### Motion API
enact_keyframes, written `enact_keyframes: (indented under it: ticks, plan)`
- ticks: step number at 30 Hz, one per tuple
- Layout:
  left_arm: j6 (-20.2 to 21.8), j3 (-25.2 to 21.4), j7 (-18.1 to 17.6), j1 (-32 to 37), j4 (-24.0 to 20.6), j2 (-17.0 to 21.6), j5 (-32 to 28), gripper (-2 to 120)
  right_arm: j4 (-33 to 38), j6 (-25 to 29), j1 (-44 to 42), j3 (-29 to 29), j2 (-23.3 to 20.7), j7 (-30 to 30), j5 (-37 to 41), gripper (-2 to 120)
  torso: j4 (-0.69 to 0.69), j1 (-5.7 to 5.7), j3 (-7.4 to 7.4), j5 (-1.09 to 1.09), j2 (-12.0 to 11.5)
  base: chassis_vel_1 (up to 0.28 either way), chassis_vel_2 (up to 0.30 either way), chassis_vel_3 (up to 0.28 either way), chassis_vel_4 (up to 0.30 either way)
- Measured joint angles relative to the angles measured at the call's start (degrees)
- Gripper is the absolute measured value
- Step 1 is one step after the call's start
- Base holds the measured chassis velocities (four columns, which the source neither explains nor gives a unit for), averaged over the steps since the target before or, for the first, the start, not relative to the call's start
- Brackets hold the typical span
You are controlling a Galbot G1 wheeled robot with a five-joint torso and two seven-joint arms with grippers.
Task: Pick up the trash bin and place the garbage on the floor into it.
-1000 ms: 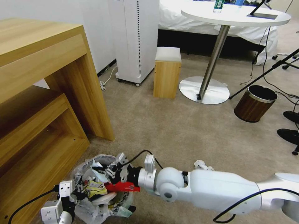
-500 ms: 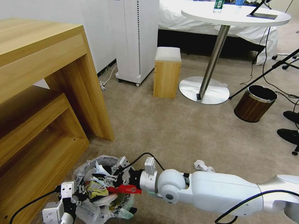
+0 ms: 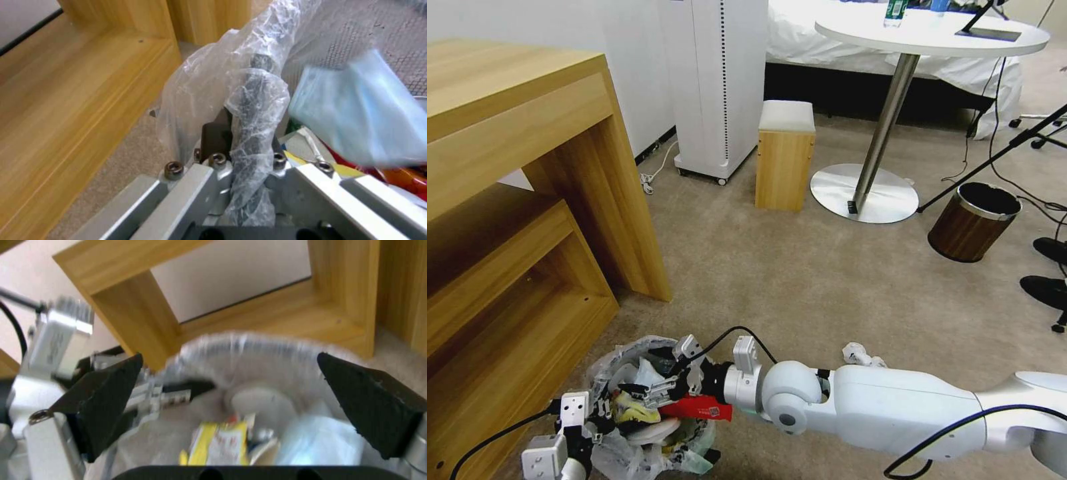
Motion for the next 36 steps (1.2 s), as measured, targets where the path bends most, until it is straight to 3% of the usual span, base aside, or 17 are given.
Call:
enact_keyframes:
  ticks: [6, 10, 13, 14, 16, 17, 19, 20, 22, 23, 25, 27, 28, 29, 31, 36]
  plan:
    - [0.0, 0.6, 0.6, 0.1, 0.1, -0.3, 0.6, 0, 1.2, 0.8, 2.3, 3.6, -0.6, 0.1, -0.4, 100, 0.0, 0.0, 0.0, 0.0, 0.0, 0.0, 0.0, 0.0, 0.0]
    - [0.1, -0.1, 1.0, -0.2, 0.1, 0.0, 0.4, 0, 2.7, 1.2, 4.7, 9.0, -2.2, 2.2, -0.7, 100, 0.0, 0.0, 0.0, 0.0, 0.0, 0.0, 0.0, 0.0, 0.0]
    - [0.2, -0.5, 1.0, -0.5, 0.0, 0.4, -0.1, 0, 1.7, -1.4, 4.7, 16.4, -3.8, 7.3, -2.8, 100, 0.01, 0.0, 0.0, 0.0, 0.0, 0.0, 0.0, 0.0, 0.0]
    - [0.2, -0.5, 1.0, -0.5, 0.0, 0.4, -0.1, 0, 1.7, -1.4, 4.7, 16.4, -3.8, 7.3, -2.8, 100, 0.01, 0.0, 0.0, 0.0, 0.0, 0.0, 0.0, 0.0, 0.0]
    - [0.2, -0.2, 1.2, -0.7, 0.0, 0.3, 0.1, 0, 0.7, -5.0, 2.0, 23.1, -6.0, 12.6, -5.5, 100, 0.02, 0.0, 0.0, 0.02, 0.0, 0.0, 0.0, 0.0, 0.0]
    - [0.2, -0.2, 1.2, -0.7, 0.0, 0.3, 0.1, 0, 0.7, -5.0, 2.0, 23.1, -6.0, 12.6, -5.5, 100, 0.02, 0.0, 0.0, 0.02, 0.0, 0.0, 0.0, 0.0, 0.0]
    - [0.0, 0.5, 1.9, -0.9, 0.3, -0.1, 1.2, 0, -1.1, -6.9, -4.3, 30.8, -9.7, 14.5, -10.8, 100, 0.0, 0.0, 0.0, 0.01, 0.0, 0.0, 0.0, 0.0, 0.0]
    - [0.0, 0.5, 1.9, -0.9, 0.3, -0.1, 1.2, 0, -1.1, -6.9, -4.3, 30.8, -9.7, 14.5, -10.8, 100, 0.0, 0.0, 0.0, 0.01, 0.0, 0.0, 0.0, 0.0, 0.0]
    - [-0.2, 0.9, 2.2, -1.0, 0.5, -0.3, 2.1, 0, -1.6, -8.0, -10.0, 36.5, -11.9, 15.4, -13.1, 100, 0.0, 0.01, 0.0, 0.04, 0.0, 0.0, 0.0, 0.0, 0.0]
    - [-0.6, 1.2, 2.4, -1.0, 0.5, -0.5, 3.1, 0, -1.6, -9.0, -15.9, 42.6, -13.5, 16.9, -15.0, 100, -0.03, 0.01, 0.0, 0.02, 0.0, 0.0, 0.0, 0.0, 0.0]
    - [-0.6, 1.3, 2.5, -1.0, 0.6, -0.5, 3.3, 0, -1.6, -9.1, -16.8, 43.6, -13.7, 17.1, -15.2, 100, -0.04, 0.01, 0.0, 0.02, 0.0, 0.0, 0.0, 0.0, 0.0]
    - [-0.7, 1.6, 2.7, -0.9, 0.6, -0.5, 3.7, 0, -1.3, -9.7, -23.2, 50.0, -14.6, 18.7, -17.0, 100, -0.01, 0.01, -0.01, 0.04, 0.0, 0.0, 0.0, 0.0, 0.0]
    - [-0.7, 1.6, 2.7, -0.9, 0.6, -0.5, 3.7, 0, -1.3, -9.7, -23.2, 50.0, -14.6, 18.7, -17.0, 100, -0.01, 0.01, -0.01, 0.04, 0.0, 0.0, 0.0, 0.0, 0.0]
    - [-0.9, 1.9, 2.6, -0.9, 0.8, -0.6, 4.0, 0, -0.7, -10.9, -30.8, 56.1, -15.2, 19.5, -19.4, 100, -0.03, 0.01, -0.01, 0.01, 0.0, 0.0, 0.0, 0.0, 0.0]
    - [-0.9, 2.4, 2.7, -0.7, 1.0, -0.9, 4.6, 0, -0.5, -10.3, -36.9, 60.7, -14.6, 19.8, -23.0, 100, -0.03, 0.01, -0.01, 0.04, 0.0, 0.0, 0.0, 0.0, 0.0]
    - [-0.9, 2.7, 2.9, -0.4, 1.2, -1.0, 5.3, 0, -1.1, -6.5, -41.7, 63.7, -12.9, 18.7, -25.9, 100, 0.0, 0.0, -0.01, 0.01, 0.0, 0.0, 0.0, 0.0, 0.0]
